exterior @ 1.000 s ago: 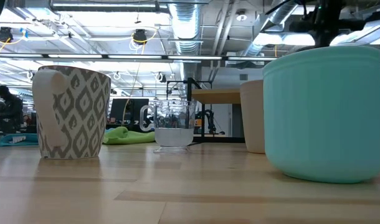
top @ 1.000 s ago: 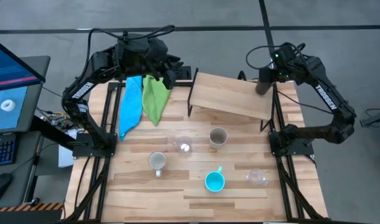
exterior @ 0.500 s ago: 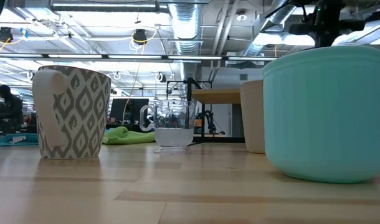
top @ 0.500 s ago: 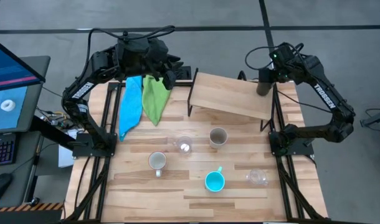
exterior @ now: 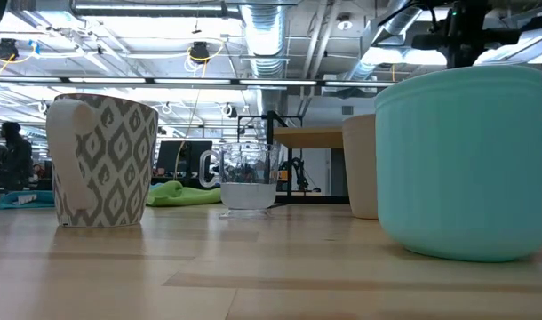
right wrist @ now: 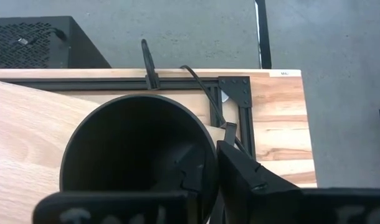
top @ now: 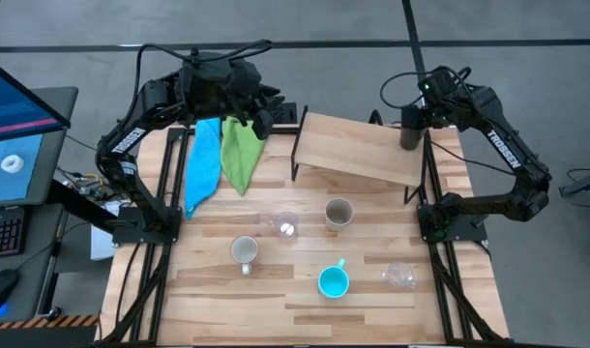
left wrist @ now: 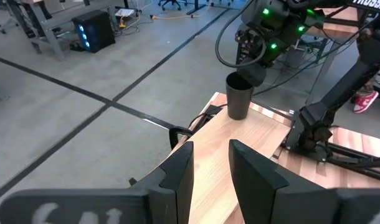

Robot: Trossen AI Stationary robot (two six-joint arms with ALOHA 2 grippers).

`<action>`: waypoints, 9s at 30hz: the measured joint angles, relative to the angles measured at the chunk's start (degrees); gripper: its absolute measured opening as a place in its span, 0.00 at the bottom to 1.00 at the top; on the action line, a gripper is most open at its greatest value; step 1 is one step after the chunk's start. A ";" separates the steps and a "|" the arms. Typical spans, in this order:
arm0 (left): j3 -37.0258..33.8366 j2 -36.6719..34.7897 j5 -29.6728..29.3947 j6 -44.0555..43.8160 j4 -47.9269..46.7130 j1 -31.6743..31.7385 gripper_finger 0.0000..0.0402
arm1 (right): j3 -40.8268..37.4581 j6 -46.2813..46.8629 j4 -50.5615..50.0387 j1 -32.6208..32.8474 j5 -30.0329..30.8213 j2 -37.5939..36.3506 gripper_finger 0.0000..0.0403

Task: Stack small to large cups/mugs on shelf
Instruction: Move the black cup to the top right of the shelf, then put the white cup on the shelf

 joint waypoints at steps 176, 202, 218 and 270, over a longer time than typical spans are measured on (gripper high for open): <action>-0.13 2.86 -6.04 -2.82 40.95 -32.04 0.00 | 23.87 -2.58 -10.89 15.78 -7.78 -21.18 0.39; -0.15 1.97 63.33 6.70 58.84 -38.81 0.01 | 23.89 -2.64 -10.87 15.76 -7.19 -21.18 0.39; -0.15 0.94 22.56 19.57 51.42 -37.11 0.01 | 23.89 -4.61 -8.29 15.76 -7.08 -21.18 0.39; -0.17 22.65 -0.02 -28.27 4.81 -1.84 0.01 | 23.88 -3.69 -7.89 15.77 -7.28 -21.05 0.39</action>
